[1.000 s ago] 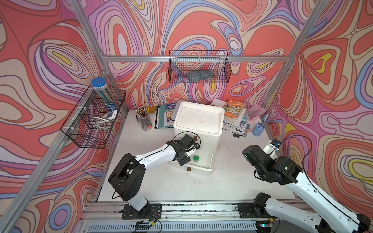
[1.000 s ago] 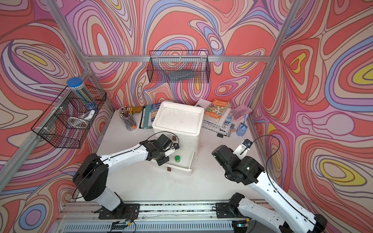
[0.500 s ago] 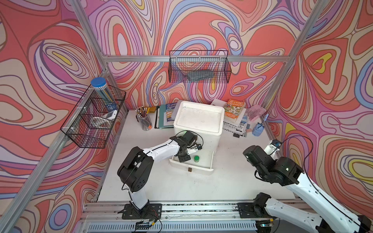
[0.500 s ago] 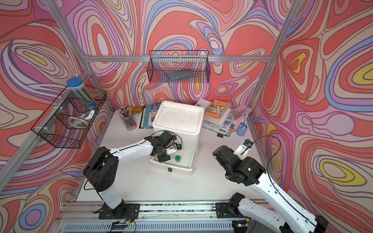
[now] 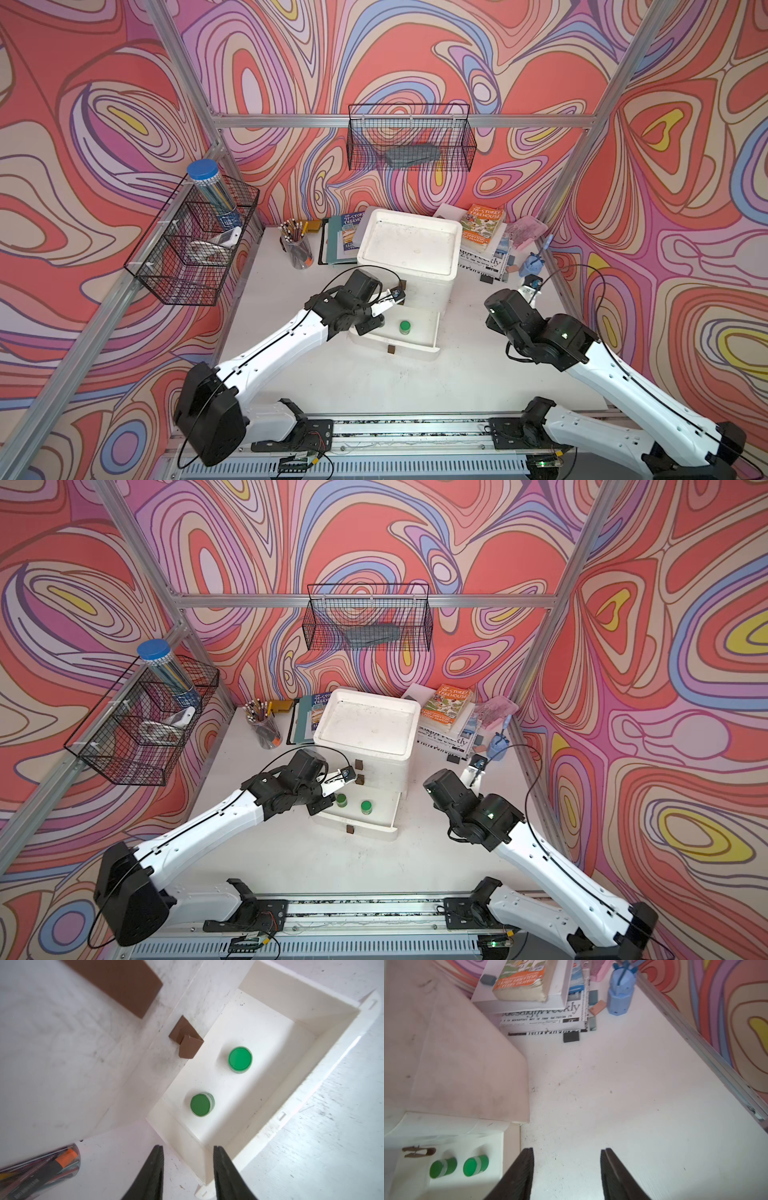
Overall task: Put the paint cans in the drawer according to color
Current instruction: Place the paint can in the drawer, then adjust the storage box at the center of the board, then close the drawer in the storage box.
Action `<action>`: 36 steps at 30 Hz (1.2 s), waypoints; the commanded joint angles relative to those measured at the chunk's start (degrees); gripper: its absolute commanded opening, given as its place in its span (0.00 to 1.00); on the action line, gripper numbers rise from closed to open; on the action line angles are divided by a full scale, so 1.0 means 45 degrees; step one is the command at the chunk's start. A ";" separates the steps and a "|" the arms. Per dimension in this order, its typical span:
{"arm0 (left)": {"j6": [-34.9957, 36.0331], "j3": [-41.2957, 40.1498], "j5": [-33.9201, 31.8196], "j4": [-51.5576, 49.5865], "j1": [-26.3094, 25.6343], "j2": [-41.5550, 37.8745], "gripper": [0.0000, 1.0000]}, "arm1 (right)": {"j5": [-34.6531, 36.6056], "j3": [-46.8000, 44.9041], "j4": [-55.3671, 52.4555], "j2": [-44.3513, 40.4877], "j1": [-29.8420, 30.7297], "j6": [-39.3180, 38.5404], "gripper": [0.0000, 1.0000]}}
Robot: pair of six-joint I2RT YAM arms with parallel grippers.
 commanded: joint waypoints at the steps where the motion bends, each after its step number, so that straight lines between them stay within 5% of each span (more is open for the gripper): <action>1: -0.2248 -0.1326 0.1300 0.0686 0.0057 -0.1841 0.29 | -0.1914 0.0438 0.2145 0.0970 -0.0050 -0.3002 0.54; 4: -0.4295 -0.2725 0.1513 0.1143 -0.0312 -0.3279 0.25 | -0.3251 0.1505 0.2498 0.2250 -0.0047 -0.4759 0.54; 8: -0.6079 -0.3876 -0.0329 0.1285 -0.2598 -0.3963 0.24 | -0.5180 0.4016 0.1957 0.4398 -0.0049 -0.6858 0.55; 13: -0.7153 -0.3530 -0.2547 0.1069 -0.4469 -0.2725 0.22 | -0.4863 0.7658 0.0174 0.6733 -0.0187 -0.7541 0.59; 19: -0.7499 -0.2970 -0.2807 0.1489 -0.4825 -0.0918 0.24 | -0.1862 1.0030 -0.1049 0.7847 -0.1606 -0.5469 0.70; 21: -0.7617 -0.3035 -0.2659 0.1876 -0.4914 -0.0544 0.33 | -0.1354 1.0112 -0.0643 0.7888 -0.1995 -0.4907 0.75; 36: -0.7169 -0.3314 -0.2260 0.3650 -0.5081 0.1057 0.32 | -0.3334 1.1790 0.1190 0.9766 -0.3195 -0.5237 0.75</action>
